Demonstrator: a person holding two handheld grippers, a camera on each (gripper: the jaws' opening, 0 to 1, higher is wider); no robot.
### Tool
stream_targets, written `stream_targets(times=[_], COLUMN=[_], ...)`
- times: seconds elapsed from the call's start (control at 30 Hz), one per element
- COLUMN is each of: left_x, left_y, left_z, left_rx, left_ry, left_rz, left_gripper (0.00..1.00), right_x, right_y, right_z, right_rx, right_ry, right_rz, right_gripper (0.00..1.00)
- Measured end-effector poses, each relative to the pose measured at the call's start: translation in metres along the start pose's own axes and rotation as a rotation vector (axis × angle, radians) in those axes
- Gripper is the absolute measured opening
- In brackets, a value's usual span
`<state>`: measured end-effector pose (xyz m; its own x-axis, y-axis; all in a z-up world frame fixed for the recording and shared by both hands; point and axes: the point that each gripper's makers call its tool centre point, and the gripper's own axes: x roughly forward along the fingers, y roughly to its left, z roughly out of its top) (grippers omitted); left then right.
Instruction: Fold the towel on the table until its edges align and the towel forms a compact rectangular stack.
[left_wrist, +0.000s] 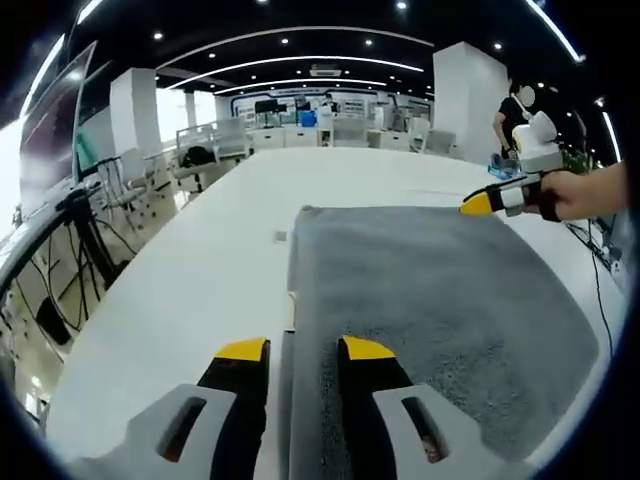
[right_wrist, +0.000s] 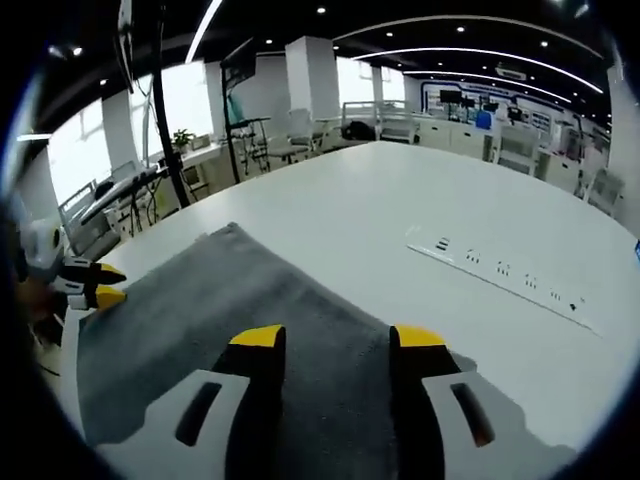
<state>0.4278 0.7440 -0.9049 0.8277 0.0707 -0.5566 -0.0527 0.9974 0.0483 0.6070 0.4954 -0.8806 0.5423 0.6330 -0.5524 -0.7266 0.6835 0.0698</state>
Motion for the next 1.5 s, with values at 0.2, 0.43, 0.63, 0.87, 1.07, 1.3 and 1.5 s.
stream_targets(times=[0.2, 0.43, 0.63, 0.87, 1.07, 1.3, 1.5], left_x=[0.007, 0.007, 0.008, 0.009, 0.007, 0.005, 0.005], left_y=[0.002, -0.003, -0.004, -0.008, -0.013, -0.013, -0.015], left_z=[0.000, -0.001, -0.002, -0.003, -0.002, -0.001, -0.001], left_rx=[0.007, -0.003, -0.039, -0.035, -0.004, -0.005, -0.030], left_ry=[0.017, 0.019, 0.024, 0.023, 0.045, 0.042, 0.045], left_rz=[0.006, 0.006, -0.012, -0.043, -0.020, -0.033, -0.041], left_gripper=[0.26, 0.22, 0.18, 0.12, 0.06, 0.06, 0.05], right_x=[-0.011, -0.016, -0.019, -0.021, -0.020, -0.025, -0.031], right_y=[-0.031, -0.049, -0.059, -0.065, -0.063, -0.073, -0.074], right_z=[-0.015, -0.030, -0.044, -0.056, -0.052, -0.055, -0.057], right_rx=[0.043, 0.084, 0.108, 0.150, 0.085, 0.101, 0.066], right_ry=[0.016, 0.032, 0.053, 0.059, 0.051, 0.033, 0.035], right_rz=[-0.078, -0.124, -0.169, -0.197, -0.189, -0.195, -0.195], right_gripper=[0.40, 0.38, 0.30, 0.23, 0.06, 0.03, 0.03])
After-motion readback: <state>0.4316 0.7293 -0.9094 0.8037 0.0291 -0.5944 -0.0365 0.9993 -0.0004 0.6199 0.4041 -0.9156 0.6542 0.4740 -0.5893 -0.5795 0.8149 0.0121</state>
